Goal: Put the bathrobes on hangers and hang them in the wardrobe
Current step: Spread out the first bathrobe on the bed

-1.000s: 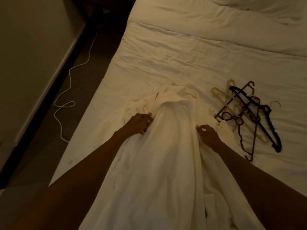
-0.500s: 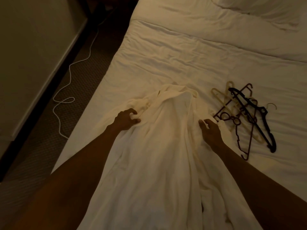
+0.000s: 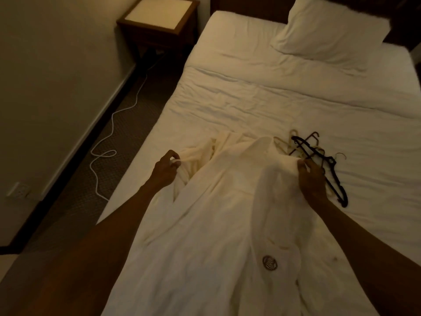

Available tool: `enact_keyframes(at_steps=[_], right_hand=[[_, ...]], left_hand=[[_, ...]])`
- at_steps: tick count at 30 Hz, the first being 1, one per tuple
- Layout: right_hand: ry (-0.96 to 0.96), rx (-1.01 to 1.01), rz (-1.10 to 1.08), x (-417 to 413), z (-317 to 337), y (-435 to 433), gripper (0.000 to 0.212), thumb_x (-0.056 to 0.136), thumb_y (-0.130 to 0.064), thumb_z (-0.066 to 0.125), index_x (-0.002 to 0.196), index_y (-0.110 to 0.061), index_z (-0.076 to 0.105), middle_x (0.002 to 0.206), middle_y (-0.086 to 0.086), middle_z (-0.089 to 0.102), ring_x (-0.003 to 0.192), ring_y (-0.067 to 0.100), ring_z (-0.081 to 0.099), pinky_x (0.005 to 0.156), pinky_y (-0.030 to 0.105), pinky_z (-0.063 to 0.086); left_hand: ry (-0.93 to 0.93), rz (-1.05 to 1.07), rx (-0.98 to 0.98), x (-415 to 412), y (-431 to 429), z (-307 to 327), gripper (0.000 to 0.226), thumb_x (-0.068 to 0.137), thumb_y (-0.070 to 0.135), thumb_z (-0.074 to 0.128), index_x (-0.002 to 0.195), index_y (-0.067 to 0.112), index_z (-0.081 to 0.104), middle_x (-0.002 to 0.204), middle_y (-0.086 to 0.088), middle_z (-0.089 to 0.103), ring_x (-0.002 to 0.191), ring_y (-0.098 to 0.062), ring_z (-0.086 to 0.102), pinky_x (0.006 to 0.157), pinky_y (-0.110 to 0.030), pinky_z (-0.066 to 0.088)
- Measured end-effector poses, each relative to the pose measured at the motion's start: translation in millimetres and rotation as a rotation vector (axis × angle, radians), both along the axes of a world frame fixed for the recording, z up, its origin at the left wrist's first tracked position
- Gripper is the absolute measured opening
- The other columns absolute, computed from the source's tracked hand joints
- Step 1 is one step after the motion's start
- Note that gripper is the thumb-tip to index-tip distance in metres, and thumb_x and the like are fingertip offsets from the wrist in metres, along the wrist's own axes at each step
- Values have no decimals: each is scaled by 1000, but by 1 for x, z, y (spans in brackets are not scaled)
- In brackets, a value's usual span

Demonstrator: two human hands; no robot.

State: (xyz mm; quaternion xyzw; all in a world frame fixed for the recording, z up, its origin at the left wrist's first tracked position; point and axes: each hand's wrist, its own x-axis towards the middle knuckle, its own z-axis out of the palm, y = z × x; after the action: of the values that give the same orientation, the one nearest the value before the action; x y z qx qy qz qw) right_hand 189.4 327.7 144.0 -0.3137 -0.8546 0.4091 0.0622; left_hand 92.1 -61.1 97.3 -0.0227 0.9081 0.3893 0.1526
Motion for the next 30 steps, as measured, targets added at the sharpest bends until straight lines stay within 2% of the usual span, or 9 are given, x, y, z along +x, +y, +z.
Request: enact_keyframes(at_steps=[4, 7, 10, 12, 15, 20, 24, 27, 30], right_hand=[[51, -33, 6, 39, 47, 19, 38, 99, -31, 48, 118, -4, 66, 120, 17, 63, 112, 33, 56, 96, 39, 41], [66, -53, 24, 74, 70, 28, 32, 98, -26, 51, 113, -3, 69, 114, 18, 66, 108, 31, 58, 94, 41, 44], [44, -49, 2, 108, 69, 40, 47, 90, -44, 51, 111, -7, 71, 111, 16, 69, 105, 31, 60, 95, 45, 47], [30, -53, -24, 127, 58, 45, 52, 86, -49, 49, 108, -8, 72, 109, 14, 69, 103, 30, 61, 95, 47, 48], [26, -75, -13, 146, 33, 44, 33, 96, -31, 53, 102, -4, 71, 100, 15, 67, 93, 27, 58, 83, 35, 45], [16, -107, 7, 152, -12, 29, 27, 98, -28, 52, 91, -10, 70, 89, 8, 65, 88, 24, 59, 76, 32, 44], [34, -108, 25, 141, -40, 15, 32, 97, -32, 52, 98, -8, 72, 95, 9, 68, 92, 25, 61, 84, 38, 48], [43, -102, 42, 130, -57, 9, 33, 97, -33, 51, 97, -7, 71, 96, 10, 69, 93, 25, 61, 85, 39, 48], [39, -69, 55, 120, -63, 3, 34, 97, -34, 50, 97, -7, 70, 97, 10, 69, 95, 25, 61, 86, 39, 48]], left_hand=[[-36, -147, -203, 37, 12, 30, 35, 94, 9, 46, 119, 32, 53, 108, -10, 55, 88, -28, 57, 70, -32, 41], [-95, -246, -261, 69, 34, 34, 45, 93, 2, 46, 127, 30, 56, 118, -7, 40, 77, -18, 50, 75, -19, 44], [-169, -233, -393, 93, 65, 20, 44, 96, 18, 47, 138, 31, 53, 145, -18, 32, 117, -38, 51, 99, -38, 47], [-67, -260, -555, 108, 82, 0, 47, 96, 40, 43, 141, 31, 49, 160, -19, 12, 141, -39, 26, 109, -45, 33], [103, -338, -749, 127, 100, -25, 50, 99, 47, 46, 143, 23, 43, 164, -17, -8, 150, -39, -2, 116, -58, 9], [-113, -196, -623, 124, 101, -70, 82, 98, 53, 44, 157, 11, 6, 162, -19, 7, 146, -40, 19, 115, -59, 21], [-302, -32, -494, 103, 74, -100, 104, 88, 68, 50, 156, 16, -9, 163, -13, 8, 147, -39, 17, 114, -66, 13], [-316, -3, -364, 90, 56, -112, 108, 79, 73, 60, 156, 15, 11, 157, -13, 27, 143, -38, 27, 113, -64, 21], [-144, 25, -246, 94, 60, -98, 84, 83, 62, 65, 144, 11, 35, 141, -18, 48, 129, -39, 45, 102, -50, 38]])
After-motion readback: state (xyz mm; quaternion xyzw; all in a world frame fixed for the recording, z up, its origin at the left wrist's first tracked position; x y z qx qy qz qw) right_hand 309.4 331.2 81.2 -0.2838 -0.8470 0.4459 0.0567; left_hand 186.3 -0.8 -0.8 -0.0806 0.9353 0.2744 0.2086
